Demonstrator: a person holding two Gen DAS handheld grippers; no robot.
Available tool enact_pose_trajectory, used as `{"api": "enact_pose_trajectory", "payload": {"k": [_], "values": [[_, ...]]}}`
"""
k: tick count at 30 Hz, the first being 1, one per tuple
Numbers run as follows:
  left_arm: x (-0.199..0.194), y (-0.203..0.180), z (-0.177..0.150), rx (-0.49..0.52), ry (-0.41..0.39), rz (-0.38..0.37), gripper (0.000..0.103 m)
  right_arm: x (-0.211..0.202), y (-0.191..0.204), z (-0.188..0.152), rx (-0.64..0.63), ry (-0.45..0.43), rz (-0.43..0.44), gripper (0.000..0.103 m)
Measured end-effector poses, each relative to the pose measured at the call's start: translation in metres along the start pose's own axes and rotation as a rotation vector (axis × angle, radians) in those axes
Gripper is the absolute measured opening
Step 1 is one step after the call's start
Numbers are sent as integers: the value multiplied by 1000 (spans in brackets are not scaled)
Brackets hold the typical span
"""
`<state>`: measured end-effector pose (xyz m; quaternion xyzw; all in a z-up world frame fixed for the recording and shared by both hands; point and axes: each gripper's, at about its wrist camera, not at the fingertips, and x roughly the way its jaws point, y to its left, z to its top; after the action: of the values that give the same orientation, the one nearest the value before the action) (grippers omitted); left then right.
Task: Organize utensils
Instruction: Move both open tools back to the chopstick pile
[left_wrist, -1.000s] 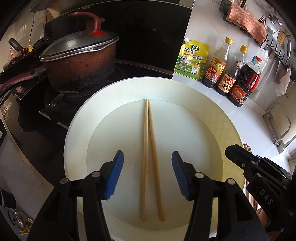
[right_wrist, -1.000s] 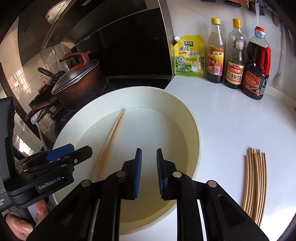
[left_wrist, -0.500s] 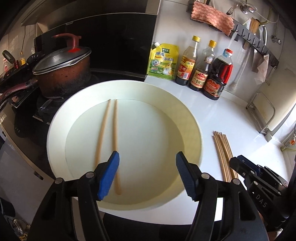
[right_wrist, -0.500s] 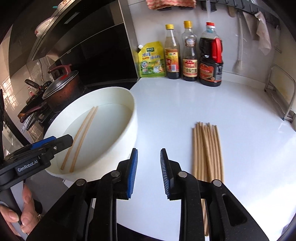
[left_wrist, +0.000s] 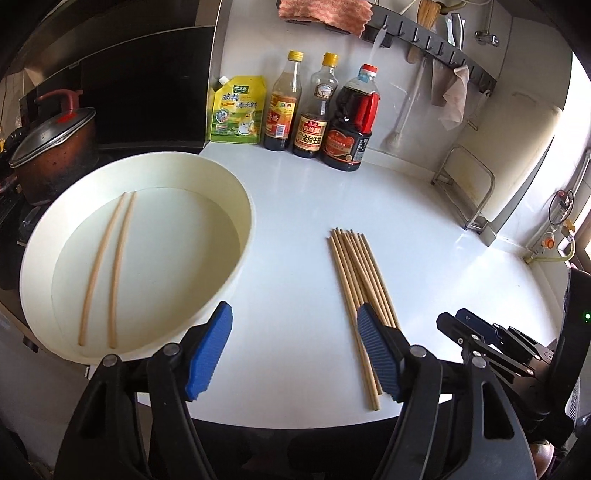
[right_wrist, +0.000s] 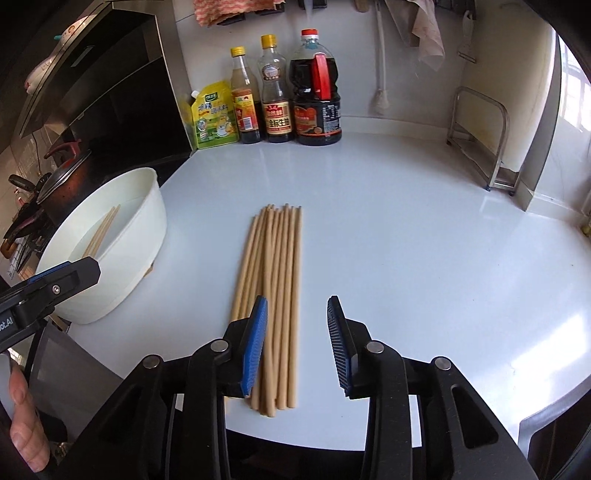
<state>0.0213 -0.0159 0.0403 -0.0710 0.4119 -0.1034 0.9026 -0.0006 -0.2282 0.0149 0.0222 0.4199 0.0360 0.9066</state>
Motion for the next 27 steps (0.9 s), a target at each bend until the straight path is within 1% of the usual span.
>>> {"api": "enact_pose_trajectory", "payload": {"k": [3, 5, 9, 15, 20, 27], "values": [[8, -13, -5, 17, 24, 3, 71, 13, -13, -4, 4, 24, -11, 33], [13, -20, -8, 32, 23, 28, 73, 22, -18, -5, -5, 39, -7, 33], [23, -25, -12, 16, 31, 59, 78, 38, -21, -3, -26, 64, 13, 36], [40, -27, -20, -9, 45, 106, 83, 57, -18, 6, -42, 85, 40, 39], [49, -27, -25, -18, 53, 132, 83, 69, -12, 12, -75, 95, 45, 39], [56, -27, -32, -39, 65, 125, 83, 83, -5, 11, -126, 119, 21, 39]]}}
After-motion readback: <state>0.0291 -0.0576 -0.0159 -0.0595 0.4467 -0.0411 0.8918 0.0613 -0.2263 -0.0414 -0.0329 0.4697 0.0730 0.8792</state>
